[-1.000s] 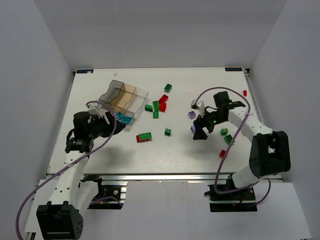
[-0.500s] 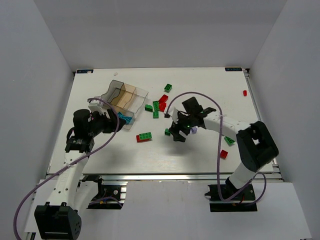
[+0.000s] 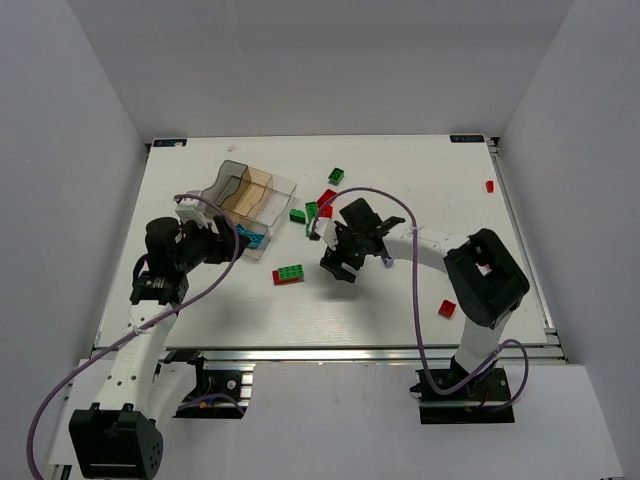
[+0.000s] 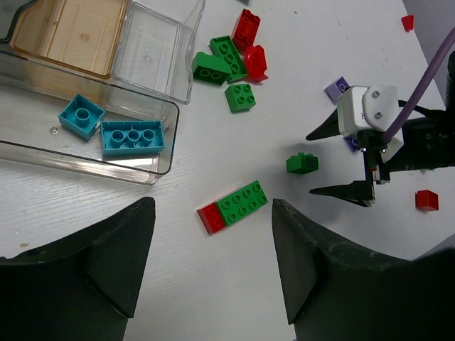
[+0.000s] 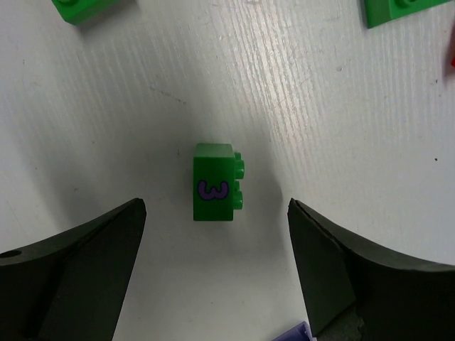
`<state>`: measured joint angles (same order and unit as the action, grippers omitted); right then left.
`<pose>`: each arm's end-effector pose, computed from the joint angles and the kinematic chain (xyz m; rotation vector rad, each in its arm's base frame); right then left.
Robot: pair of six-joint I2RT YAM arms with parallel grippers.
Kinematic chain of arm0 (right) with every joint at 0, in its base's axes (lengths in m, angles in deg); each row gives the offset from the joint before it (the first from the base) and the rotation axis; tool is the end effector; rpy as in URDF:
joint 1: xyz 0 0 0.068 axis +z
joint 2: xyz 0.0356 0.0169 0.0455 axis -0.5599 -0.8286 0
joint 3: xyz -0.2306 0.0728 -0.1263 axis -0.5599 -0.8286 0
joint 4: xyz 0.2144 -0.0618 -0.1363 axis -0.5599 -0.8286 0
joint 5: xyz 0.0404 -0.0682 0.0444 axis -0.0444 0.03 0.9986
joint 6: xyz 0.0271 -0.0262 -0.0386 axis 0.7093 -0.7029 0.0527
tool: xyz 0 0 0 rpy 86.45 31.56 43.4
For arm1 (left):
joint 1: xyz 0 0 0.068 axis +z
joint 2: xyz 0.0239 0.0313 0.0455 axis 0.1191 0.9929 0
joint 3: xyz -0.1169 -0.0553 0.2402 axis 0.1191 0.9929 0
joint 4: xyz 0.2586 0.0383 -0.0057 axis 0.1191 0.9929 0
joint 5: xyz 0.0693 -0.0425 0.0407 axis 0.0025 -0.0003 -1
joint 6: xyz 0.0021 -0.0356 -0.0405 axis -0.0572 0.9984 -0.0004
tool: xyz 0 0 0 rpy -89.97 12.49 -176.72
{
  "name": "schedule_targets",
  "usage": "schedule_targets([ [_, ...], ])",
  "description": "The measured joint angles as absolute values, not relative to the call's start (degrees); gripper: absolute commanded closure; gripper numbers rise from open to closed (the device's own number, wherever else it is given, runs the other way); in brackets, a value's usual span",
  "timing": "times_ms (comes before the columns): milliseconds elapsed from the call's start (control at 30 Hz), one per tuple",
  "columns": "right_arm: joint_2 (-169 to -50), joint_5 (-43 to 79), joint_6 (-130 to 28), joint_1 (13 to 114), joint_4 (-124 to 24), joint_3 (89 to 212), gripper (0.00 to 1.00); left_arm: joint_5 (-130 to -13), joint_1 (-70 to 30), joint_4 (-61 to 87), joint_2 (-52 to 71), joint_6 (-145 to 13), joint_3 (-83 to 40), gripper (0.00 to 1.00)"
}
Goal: Sort the legos into containers by color
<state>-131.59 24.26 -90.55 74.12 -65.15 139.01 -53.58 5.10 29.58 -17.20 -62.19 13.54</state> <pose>0.2779 0.2449 0.1744 -1.5721 1.9712 0.3509 0.1912 -0.0217 0.2749 0.0526 2.0305 -0.6530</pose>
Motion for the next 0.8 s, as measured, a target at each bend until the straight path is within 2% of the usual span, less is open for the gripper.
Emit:
schedule_targets([
  [233,-131.88,24.15,-90.72,75.06,-62.81,138.95,0.31,-54.06,5.1,29.63,-18.14,-62.21,13.54,0.24],
  [400,-132.29,24.39,-91.58,75.11,-62.5,138.95,0.57,-54.76,5.1,29.76,-18.27,-62.21,13.54,0.24],
  [600,-132.86,24.98,-92.71,75.04,-63.25,139.34,0.8,-55.33,5.1,29.74,-18.86,-62.21,13.54,0.24],
  [633,-132.9,25.05,-92.78,75.04,-63.6,139.56,0.88,-55.33,5.1,29.74,-18.89,-62.21,13.54,0.24],
  [800,-134.32,26.62,-93.15,75.06,-69.04,146.64,0.93,-55.3,5.1,29.74,-19.17,-62.23,13.54,0.24],
])
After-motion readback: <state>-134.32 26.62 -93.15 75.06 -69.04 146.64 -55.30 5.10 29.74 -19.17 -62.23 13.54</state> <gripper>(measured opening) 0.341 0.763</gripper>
